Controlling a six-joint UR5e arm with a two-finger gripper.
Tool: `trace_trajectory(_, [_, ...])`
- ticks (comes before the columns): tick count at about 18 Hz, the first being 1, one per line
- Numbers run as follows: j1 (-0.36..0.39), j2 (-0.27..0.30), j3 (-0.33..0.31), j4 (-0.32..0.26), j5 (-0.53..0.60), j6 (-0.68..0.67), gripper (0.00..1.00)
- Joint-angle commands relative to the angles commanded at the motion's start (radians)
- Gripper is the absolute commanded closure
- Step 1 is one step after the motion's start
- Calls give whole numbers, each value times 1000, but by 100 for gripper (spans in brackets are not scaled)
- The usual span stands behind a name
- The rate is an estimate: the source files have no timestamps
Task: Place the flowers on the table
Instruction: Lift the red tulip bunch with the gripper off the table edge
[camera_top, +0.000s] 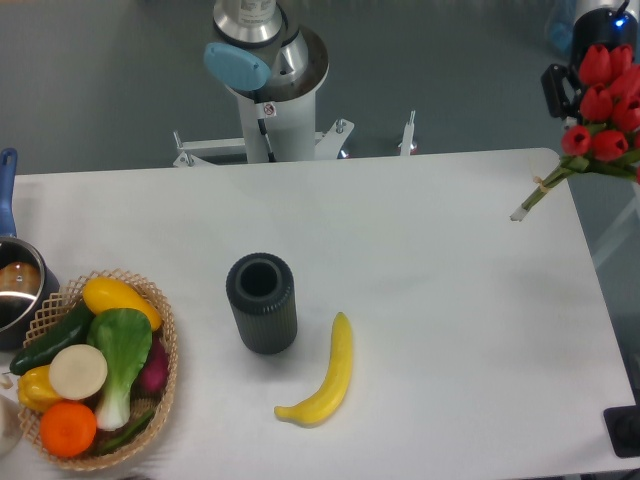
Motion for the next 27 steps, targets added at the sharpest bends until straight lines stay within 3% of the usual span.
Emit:
trace_trajectory(13, [2,44,-11,-5,21,-8,52])
trace_trajectory(22, [-69,112,-9,-6,385,-86,53])
trace_trajectory(27, [-141,104,1,-3,622,-87,53])
